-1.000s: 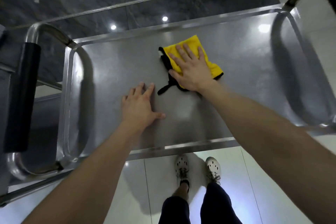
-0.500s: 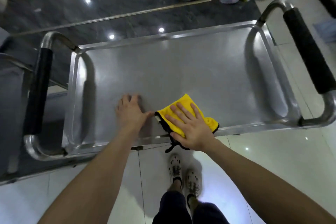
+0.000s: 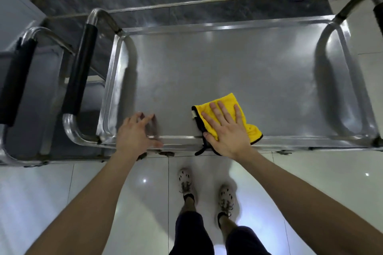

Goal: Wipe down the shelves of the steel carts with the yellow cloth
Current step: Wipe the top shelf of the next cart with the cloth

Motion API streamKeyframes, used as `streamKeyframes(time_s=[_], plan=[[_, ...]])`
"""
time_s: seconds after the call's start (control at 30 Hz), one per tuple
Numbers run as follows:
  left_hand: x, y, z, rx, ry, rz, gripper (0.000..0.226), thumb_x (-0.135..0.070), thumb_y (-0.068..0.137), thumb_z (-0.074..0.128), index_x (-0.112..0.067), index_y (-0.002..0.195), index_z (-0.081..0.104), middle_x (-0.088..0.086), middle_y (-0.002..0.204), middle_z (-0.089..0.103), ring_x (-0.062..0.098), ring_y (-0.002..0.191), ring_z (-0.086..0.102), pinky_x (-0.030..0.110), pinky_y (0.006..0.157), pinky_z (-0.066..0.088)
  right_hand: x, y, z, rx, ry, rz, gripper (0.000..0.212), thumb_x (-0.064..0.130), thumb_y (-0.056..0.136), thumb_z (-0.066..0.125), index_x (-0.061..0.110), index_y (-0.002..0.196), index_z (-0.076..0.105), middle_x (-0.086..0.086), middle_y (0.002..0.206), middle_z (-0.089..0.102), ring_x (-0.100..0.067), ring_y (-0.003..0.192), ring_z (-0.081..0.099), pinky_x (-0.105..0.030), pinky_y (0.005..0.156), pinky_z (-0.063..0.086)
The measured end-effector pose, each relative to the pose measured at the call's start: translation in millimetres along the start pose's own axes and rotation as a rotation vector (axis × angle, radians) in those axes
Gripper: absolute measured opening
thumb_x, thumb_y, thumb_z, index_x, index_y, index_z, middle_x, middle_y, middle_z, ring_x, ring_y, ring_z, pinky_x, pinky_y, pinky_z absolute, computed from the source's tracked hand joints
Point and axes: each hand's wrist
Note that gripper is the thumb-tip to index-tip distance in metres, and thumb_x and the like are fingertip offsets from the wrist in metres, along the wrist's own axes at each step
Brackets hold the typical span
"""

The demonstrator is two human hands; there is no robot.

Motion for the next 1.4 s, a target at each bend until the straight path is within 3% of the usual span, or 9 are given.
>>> streamKeyframes(time_s=[0.23, 0.4, 0.67, 0.77, 1.1, 1.2, 1.27, 1.33, 1.4], plan=[[32, 19, -21, -0.006, 0.017, 0.187, 0.139, -0.087, 0.046, 0.088, -0.039, 0.165, 0.035, 0.001, 0.154, 0.043, 0.03, 0.142, 0.043, 0.048, 0.117, 0.042, 74, 72, 9, 0.013, 0.088, -0.22, 0.067, 0.066, 0.104, 0.041, 0.038, 0.166, 0.037, -0.002, 0.178, 0.022, -0.027, 0.167, 0.008, -0.069, 0.127, 0.009], [48, 35, -34, 0.107, 0.062, 0.081, 0.16, -0.089, 0.044, 0.088, -0.048, 0.169, -0.004, 0.004, 0.179, -0.003, 0.035, 0.166, 0.002, 0.062, 0.129, 0.024, 41, 123, 7, 0.064, 0.054, -0.339, 0.071, 0.07, 0.102, 0.041, 0.04, 0.166, 0.034, 0.003, 0.179, 0.02, -0.023, 0.167, 0.01, -0.062, 0.131, 0.007], [57, 44, -19, 0.117, 0.052, 0.088, 0.162, -0.096, 0.044, 0.08, -0.051, 0.164, -0.019, 0.001, 0.18, -0.013, 0.033, 0.167, -0.011, 0.064, 0.13, 0.014, 10, 337, -4, 0.13, 0.094, 0.117, 0.077, 0.075, 0.099, 0.027, 0.042, 0.168, 0.025, 0.002, 0.18, 0.014, -0.022, 0.167, 0.005, -0.066, 0.13, 0.0], [61, 45, -16, 0.107, 0.039, 0.091, 0.163, -0.096, 0.044, 0.08, -0.05, 0.165, -0.019, 0.0, 0.18, -0.013, 0.033, 0.167, -0.011, 0.064, 0.13, 0.013, 34, 379, 3, 0.169, 0.082, 0.129, 0.08, 0.075, 0.098, 0.019, 0.039, 0.17, 0.017, 0.0, 0.181, 0.006, -0.025, 0.167, -0.002, -0.07, 0.127, -0.006], [59, 40, -27, 0.072, 0.043, 0.092, 0.155, -0.094, 0.041, 0.083, -0.045, 0.169, 0.009, 0.006, 0.179, 0.006, 0.033, 0.167, 0.002, 0.059, 0.125, 0.026, 124, 210, 12, 0.073, 0.076, -0.246, 0.067, 0.063, 0.106, 0.035, 0.036, 0.168, 0.032, -0.002, 0.178, 0.022, -0.027, 0.166, 0.013, -0.067, 0.128, 0.009], [58, 33, -36, 0.117, 0.067, 0.112, 0.141, -0.091, 0.048, 0.083, -0.039, 0.165, 0.024, 0.009, 0.177, 0.013, 0.036, 0.166, 0.009, 0.057, 0.123, 0.032, 132, 155, 16, 0.083, 0.043, -0.305, 0.07, 0.063, 0.109, 0.032, 0.036, 0.171, 0.019, 0.0, 0.18, 0.014, -0.025, 0.167, 0.007, -0.066, 0.128, 0.011], [62, 30, -45, 0.1, 0.039, 0.161, 0.108, -0.077, 0.065, 0.083, -0.033, 0.157, 0.043, 0.008, 0.165, 0.034, 0.037, 0.157, 0.034, 0.048, 0.116, 0.043, 129, 140, 13, 0.093, 0.021, -0.323, 0.07, 0.064, 0.109, 0.032, 0.036, 0.172, 0.016, 0.001, 0.18, 0.013, -0.024, 0.167, 0.004, -0.065, 0.128, 0.012], [76, 33, -56, -0.129, -0.023, 0.254, 0.058, -0.051, 0.085, 0.078, -0.026, 0.136, 0.064, 0.004, 0.142, 0.056, 0.031, 0.133, 0.058, 0.044, 0.106, 0.049, 127, 137, 9, 0.115, 0.004, -0.327, 0.069, 0.065, 0.109, 0.031, 0.037, 0.171, 0.017, 0.002, 0.18, 0.013, -0.023, 0.167, 0.004, -0.065, 0.129, 0.012], [103, 41, -73, -0.469, -0.024, 0.303, 0.038, -0.032, 0.092, 0.074, -0.022, 0.128, 0.069, 0.006, 0.138, 0.058, 0.031, 0.13, 0.057, 0.045, 0.108, 0.045, 128, 137, 7, 0.125, -0.011, -0.33, 0.069, 0.065, 0.11, 0.03, 0.038, 0.171, 0.017, 0.003, 0.18, 0.012, -0.023, 0.167, 0.003, -0.064, 0.129, 0.012]])
Point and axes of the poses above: each hand's wrist, its own y-axis towards the middle knuckle, its own z-axis out of the palm, x = y × z
